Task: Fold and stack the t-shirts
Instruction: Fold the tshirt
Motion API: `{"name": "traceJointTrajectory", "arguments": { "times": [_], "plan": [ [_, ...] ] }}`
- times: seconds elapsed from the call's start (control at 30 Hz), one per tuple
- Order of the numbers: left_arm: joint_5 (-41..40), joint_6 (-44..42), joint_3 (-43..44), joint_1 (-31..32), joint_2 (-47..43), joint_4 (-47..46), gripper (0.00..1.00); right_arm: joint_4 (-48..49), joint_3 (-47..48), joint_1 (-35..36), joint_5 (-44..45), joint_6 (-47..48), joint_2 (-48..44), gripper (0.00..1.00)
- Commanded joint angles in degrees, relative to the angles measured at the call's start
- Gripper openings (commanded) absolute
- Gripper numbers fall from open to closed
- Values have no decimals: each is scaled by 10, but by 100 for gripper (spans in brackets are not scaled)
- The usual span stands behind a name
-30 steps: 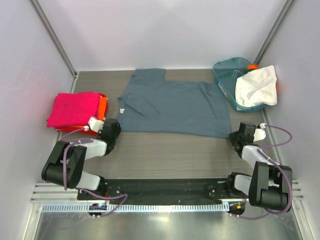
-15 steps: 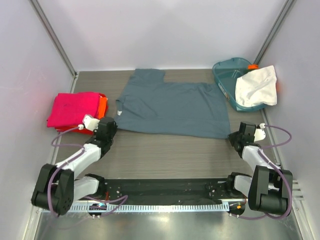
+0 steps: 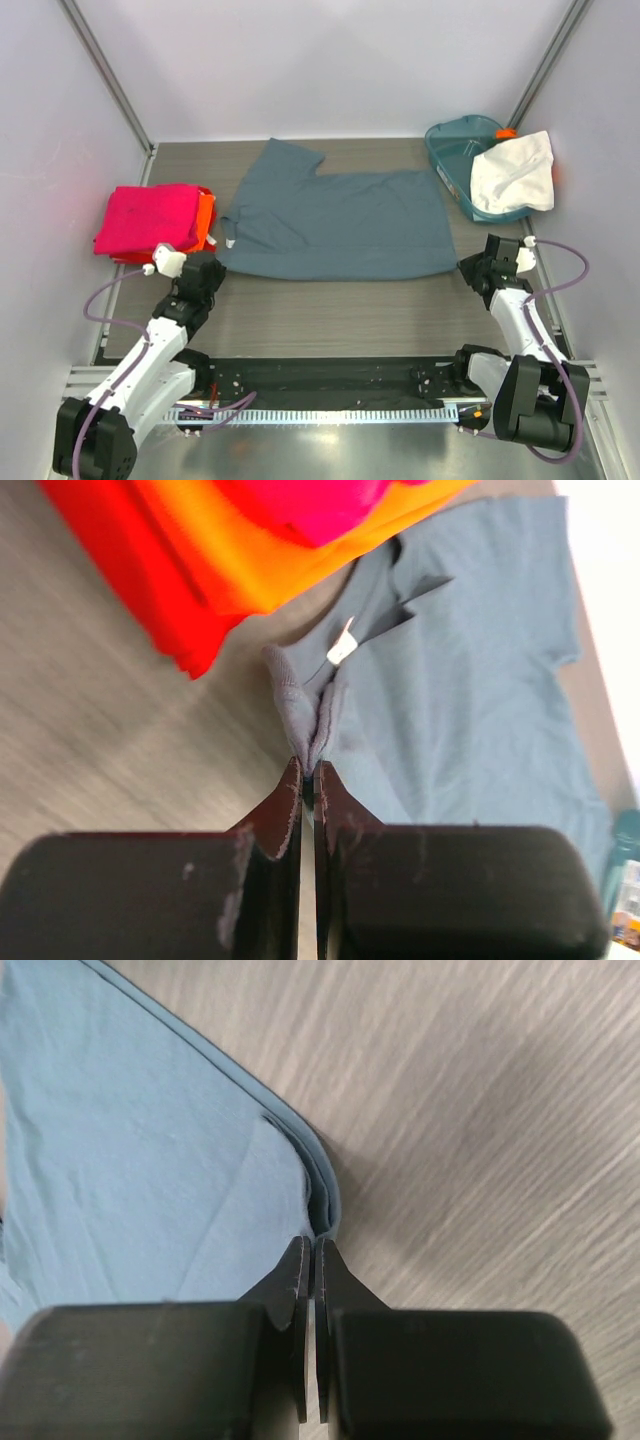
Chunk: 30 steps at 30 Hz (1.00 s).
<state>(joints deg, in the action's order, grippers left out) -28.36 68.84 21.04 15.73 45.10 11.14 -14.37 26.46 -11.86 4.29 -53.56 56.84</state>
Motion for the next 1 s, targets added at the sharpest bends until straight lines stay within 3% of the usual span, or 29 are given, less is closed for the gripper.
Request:
{"name": "traceJointTrajectory", "arguments": {
  "times": [0.0,0.07,0.17,0.3,0.37,0.43,0.57,0.7,0.83,0.97],
  "plan": [
    [-15,6,6,0,-3,20,0,-17,34,-2,-26,-5,16,1],
    [-16,16,27,0,7,20,0,-31,83,-1,-35,-13,24,1],
    [-33,-17,133,0,30,57,0,-64,186,-1,-35,-16,35,1],
    [-67,-86,359,0,68,147,0,-127,313,-1,-15,-5,40,1],
    [-70,-102,412,0,76,194,0,-150,332,-2,2,-6,29,1],
    [-65,-100,406,-1,63,215,0,-157,317,-2,9,-8,1,1],
    [-63,-67,293,0,-38,233,0,-160,227,-1,6,-10,-59,1],
    [-57,-44,244,0,-122,244,0,-167,213,-2,12,1,-105,1],
    [-52,-64,315,-1,-139,289,0,-215,294,-2,15,24,-124,1],
    [-35,-92,474,0,-120,334,0,-230,407,-2,12,37,-159,1]
  ]
}}
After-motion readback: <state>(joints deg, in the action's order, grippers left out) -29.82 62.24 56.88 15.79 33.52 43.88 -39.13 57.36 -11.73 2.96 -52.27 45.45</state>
